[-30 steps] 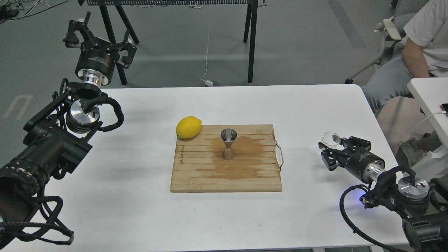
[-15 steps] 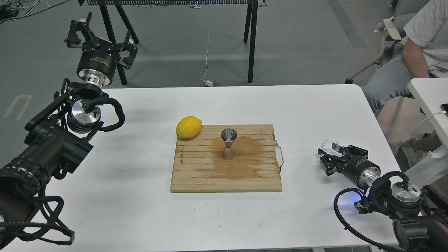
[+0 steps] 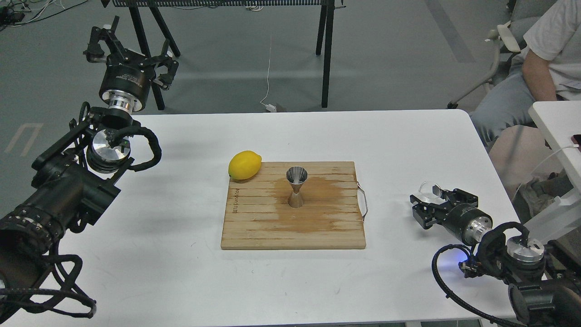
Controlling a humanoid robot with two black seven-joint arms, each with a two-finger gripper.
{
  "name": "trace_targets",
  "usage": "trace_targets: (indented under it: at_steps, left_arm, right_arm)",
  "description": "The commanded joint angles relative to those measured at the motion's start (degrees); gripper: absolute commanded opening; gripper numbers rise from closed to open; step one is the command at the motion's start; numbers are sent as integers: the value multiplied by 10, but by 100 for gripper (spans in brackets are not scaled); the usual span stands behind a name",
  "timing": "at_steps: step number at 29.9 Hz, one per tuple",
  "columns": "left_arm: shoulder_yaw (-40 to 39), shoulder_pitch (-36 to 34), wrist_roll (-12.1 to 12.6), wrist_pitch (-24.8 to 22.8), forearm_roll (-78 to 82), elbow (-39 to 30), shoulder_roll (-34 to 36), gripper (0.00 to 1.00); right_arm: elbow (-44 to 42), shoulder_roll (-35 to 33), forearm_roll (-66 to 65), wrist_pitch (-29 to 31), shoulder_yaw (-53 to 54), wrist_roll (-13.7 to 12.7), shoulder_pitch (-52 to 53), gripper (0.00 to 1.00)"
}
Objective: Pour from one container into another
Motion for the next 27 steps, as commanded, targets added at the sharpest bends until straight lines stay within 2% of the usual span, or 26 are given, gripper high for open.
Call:
trace_targets:
  at_steps: [1,2,3,10,13,17,21,25,27]
  left_arm:
    - [0,0,0,0,0,0,0,100]
    - [0,0,0,0,0,0,0,100]
    - [0,0,0,0,0,0,1,100]
    - [0,0,0,0,0,0,0,100]
    - [0,-1,0,0,0,0,0,100]
    - [0,-1,0,0,0,0,1,100]
    - [0,-1,3,0,0,0,6,100]
    - [0,-1,4,-2,0,0,8,100]
    - [0,-1,4,-3,0,-1,7,100]
  right_arm:
    - [0,-1,0,0,0,0,0,84]
    - [0,-1,0,0,0,0,0,93]
    - [3,-1,0,0,-1,0,-1,94]
    - [44,-15,0,1,1,0,-34,95]
    - [93,-37,0,3,5,3,-65,95]
    - [175,-74,-1,17,17,21,-120,95]
    - [230,-131,-1,82,24,38,-147,97]
    - [230,-189,-11,151,34,62,-139,99]
    - [225,-215,-34,194,34,84,-118,100]
